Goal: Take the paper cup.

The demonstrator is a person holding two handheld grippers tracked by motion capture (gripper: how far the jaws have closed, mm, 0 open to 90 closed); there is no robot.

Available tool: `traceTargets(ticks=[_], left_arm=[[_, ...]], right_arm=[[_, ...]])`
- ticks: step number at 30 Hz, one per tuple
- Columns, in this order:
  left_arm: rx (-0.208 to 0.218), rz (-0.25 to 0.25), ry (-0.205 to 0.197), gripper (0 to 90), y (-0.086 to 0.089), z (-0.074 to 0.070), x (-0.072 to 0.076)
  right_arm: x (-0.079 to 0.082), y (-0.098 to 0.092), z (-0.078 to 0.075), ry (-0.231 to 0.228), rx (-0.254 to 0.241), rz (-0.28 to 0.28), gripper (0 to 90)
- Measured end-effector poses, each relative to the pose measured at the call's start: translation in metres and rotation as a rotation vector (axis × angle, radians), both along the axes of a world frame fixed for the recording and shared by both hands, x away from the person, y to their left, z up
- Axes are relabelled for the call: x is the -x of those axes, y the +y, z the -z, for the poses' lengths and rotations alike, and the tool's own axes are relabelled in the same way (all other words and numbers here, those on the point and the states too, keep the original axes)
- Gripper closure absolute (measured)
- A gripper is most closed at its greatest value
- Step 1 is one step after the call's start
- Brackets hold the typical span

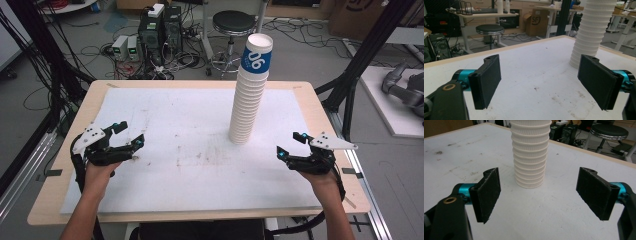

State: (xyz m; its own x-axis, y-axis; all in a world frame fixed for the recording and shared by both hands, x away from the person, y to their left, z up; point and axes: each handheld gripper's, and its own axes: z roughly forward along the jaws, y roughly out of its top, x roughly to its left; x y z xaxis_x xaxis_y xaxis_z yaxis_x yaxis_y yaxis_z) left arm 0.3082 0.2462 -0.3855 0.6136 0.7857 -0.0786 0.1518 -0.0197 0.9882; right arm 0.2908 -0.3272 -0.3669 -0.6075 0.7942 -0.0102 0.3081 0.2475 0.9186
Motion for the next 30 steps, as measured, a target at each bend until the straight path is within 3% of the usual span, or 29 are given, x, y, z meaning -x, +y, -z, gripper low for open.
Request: traceTargets(ticks=[12, 18, 24, 30], left_arm=[[-0.004, 0.011, 0.011, 18.5, -0.007, 0.003, -0.006], [-0.007, 0.026, 0.008, 18.5, -0.011, 0.002, -0.004], [-0.007, 0.035, 0.009, 18.5, -0.013, 0.001, -0.001], [-0.009, 0.047, 0.029, 18.5, -0.016, 0.005, -0.002]], right_arm=[[0.002, -0.004, 0.005, 0.005, -0.027, -0.001, 20.0], [-0.003, 0.004, 0.005, -0.002, -0.041, -0.013, 20.0], [-0.016, 0.014, -0.005, -0.006, -0.067, -0.059, 20.0], [-0.029, 0.026, -0.029, -0.015, -0.079, -0.108, 20.0]])
